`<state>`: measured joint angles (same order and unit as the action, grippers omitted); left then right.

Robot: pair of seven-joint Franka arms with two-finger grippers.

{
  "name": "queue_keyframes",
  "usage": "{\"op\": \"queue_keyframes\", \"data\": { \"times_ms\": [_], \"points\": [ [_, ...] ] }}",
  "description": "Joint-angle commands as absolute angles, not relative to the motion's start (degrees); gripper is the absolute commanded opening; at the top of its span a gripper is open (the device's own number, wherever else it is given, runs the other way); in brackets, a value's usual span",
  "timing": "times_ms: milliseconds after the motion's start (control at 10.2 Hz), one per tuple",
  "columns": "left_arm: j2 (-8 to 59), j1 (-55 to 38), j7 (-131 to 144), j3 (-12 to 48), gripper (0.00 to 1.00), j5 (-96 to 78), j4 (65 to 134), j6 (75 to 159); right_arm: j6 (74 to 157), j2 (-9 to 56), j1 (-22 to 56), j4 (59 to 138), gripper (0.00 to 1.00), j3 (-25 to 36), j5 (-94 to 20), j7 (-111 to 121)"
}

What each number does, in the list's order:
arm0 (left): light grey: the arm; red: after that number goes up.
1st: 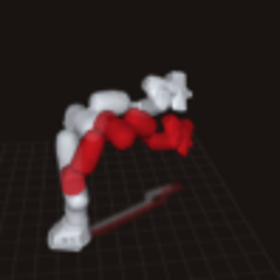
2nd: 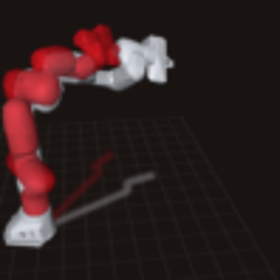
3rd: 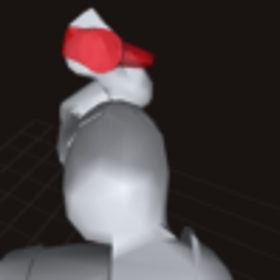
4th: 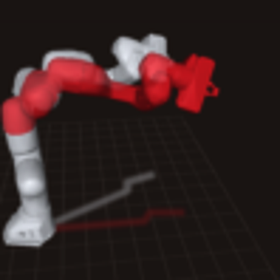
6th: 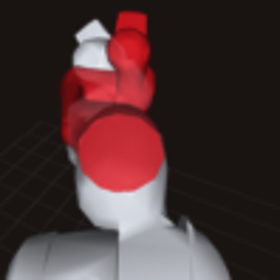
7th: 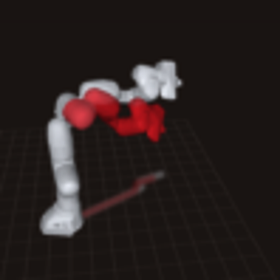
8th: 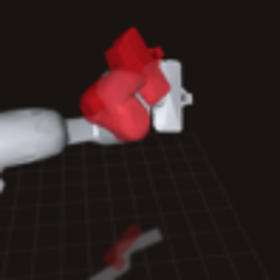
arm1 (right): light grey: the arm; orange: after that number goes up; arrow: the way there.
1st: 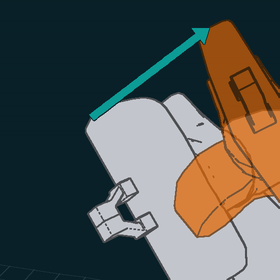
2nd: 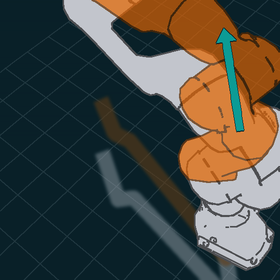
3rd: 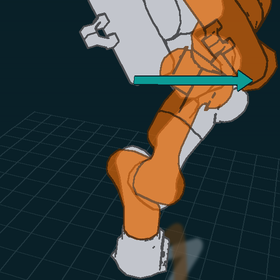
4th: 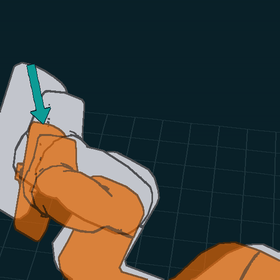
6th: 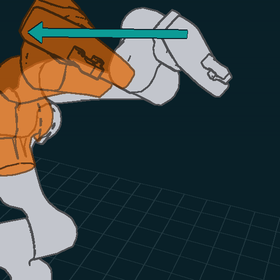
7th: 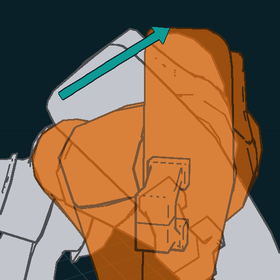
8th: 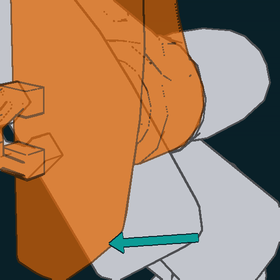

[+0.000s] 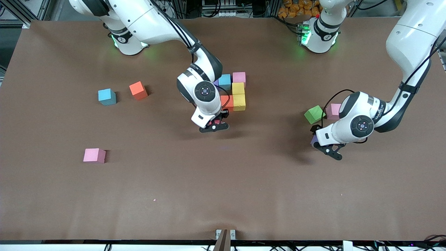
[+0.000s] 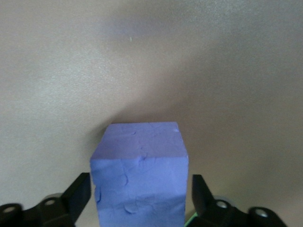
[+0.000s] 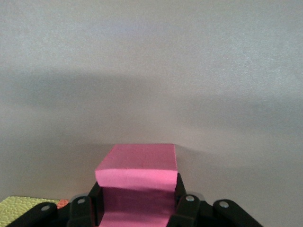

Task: Form number 2 with 11 blocks

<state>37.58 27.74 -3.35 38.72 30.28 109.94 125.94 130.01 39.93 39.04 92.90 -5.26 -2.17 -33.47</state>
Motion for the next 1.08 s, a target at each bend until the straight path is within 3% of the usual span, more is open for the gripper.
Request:
{"op": "queue_keyframes", "data": {
  "times_ms": [0,98,196,981],
  "points": [
    [37.9,28.0,-2.8,39.1,0.61,32.0,109.6,126.3,130.3,39.9,40.0,93.9,0.56,-4.7,-1.7,-35.0],
    [37.6,28.0,-2.8,39.1,0.45,31.9,109.6,126.3,130.3,39.8,40.0,94.4,0.56,-4.7,-1.7,-35.0],
    [37.4,28.0,-2.7,39.3,0.37,31.6,109.5,126.3,130.3,39.7,40.1,94.7,0.56,-4.7,-1.7,-35.0],
    [35.5,20.6,22.5,42.9,0.35,25.5,107.6,125.8,129.6,39.3,40.3,95.2,0.56,-4.7,-1.7,-36.6]
  ]
}}
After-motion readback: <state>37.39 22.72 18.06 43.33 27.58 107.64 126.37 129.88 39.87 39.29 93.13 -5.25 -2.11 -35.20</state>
